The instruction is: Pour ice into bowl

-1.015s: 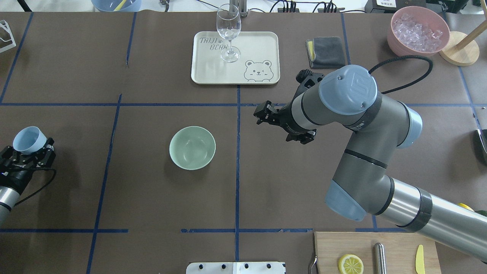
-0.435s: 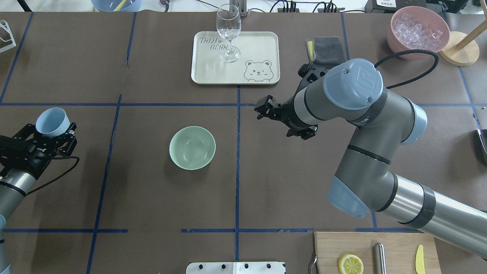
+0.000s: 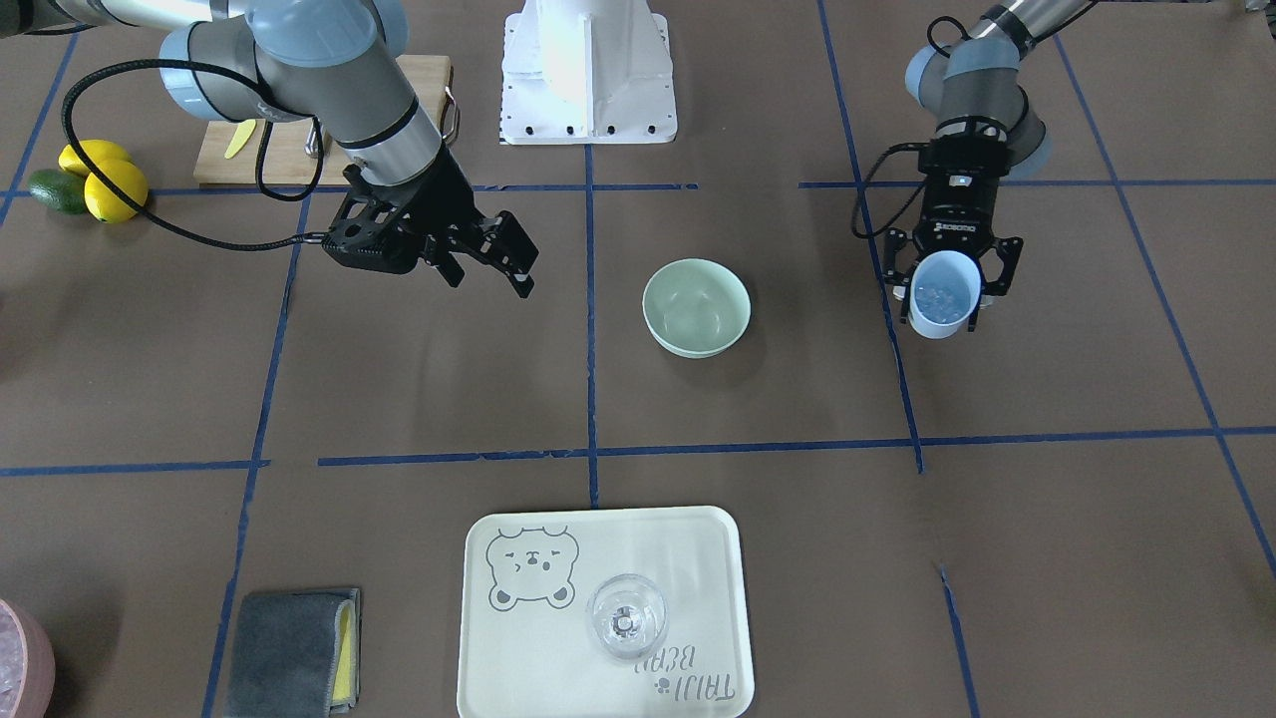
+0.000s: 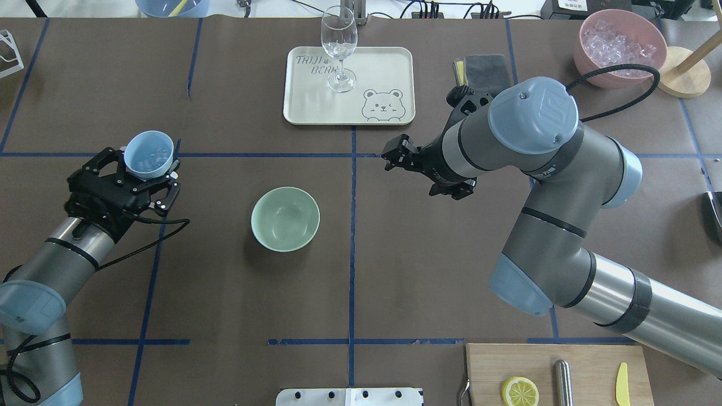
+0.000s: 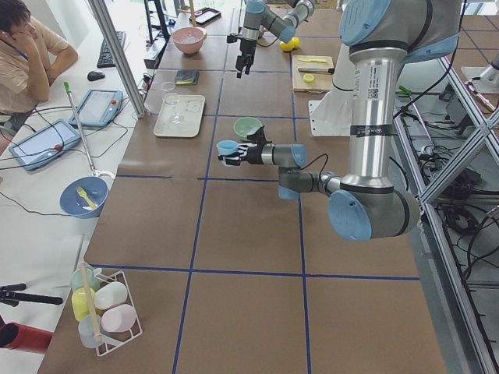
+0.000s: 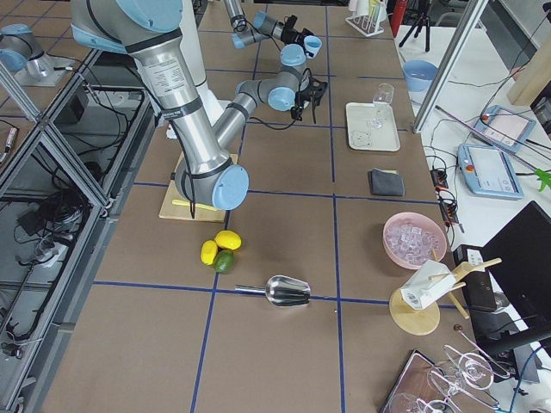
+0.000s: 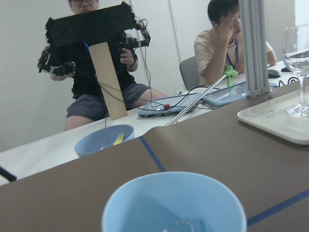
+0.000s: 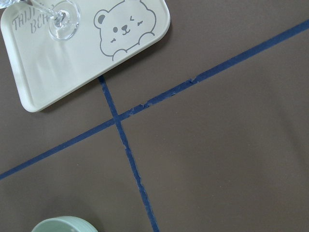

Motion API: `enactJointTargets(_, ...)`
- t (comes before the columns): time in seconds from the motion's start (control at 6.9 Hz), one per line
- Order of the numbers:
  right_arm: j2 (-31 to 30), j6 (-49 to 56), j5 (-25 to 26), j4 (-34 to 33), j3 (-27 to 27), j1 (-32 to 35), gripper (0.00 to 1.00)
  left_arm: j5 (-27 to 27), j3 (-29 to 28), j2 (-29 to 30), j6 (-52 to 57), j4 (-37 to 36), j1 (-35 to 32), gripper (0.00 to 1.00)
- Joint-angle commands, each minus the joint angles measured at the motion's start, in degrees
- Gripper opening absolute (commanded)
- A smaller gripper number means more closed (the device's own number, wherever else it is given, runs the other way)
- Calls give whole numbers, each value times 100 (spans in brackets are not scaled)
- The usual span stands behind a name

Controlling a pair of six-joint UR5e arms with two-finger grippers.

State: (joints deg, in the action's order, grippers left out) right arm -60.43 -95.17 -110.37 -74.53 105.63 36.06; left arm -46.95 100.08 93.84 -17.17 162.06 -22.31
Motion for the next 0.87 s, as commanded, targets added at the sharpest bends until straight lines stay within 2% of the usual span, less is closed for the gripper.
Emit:
enactJointTargets(0.0,-82,16,-11,9,1,7,100,-357,697,746,574,-2592,156,0)
enactJointTargets(0.15,-100,16,-46,9,1,15,100,-376,323,767,818,-2966,374,0)
enactJointTargets(0.44,-231,51,-29,9,-7,24,100,-350,257,899,3052,-3014,412,0)
enactJointTargets(0.58,-232,86,-20,9,-7,50,100,-342,292,1012,3113,-3049,438,0)
enactJointTargets(0.73,-241,95,-20,9,-7,59,100,-211,249,1066,3401,-3676,560,0)
